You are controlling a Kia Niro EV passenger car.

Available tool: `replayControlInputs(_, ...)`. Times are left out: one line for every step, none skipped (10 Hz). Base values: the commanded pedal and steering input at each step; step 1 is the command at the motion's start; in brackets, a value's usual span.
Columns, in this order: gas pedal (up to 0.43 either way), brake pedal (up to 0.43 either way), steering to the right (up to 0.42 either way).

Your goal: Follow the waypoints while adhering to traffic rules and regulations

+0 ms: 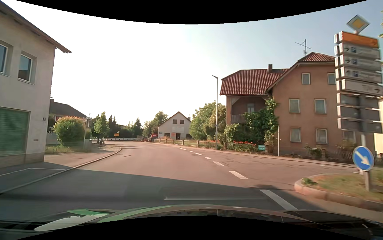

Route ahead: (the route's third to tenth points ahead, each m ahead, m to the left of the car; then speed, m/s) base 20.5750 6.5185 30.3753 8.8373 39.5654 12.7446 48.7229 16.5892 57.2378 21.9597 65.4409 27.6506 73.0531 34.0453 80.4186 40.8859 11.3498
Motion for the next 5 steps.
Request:
replayControlInputs(0.11, 0.0, -0.055)
replayControlInputs(0.11, 0.0, -0.055)
replayControlInputs(0.11, 0.0, -0.055)
replayControlInputs(0.118, 0.0, -0.056)
replayControlInputs(0.138, 0.0, -0.056)
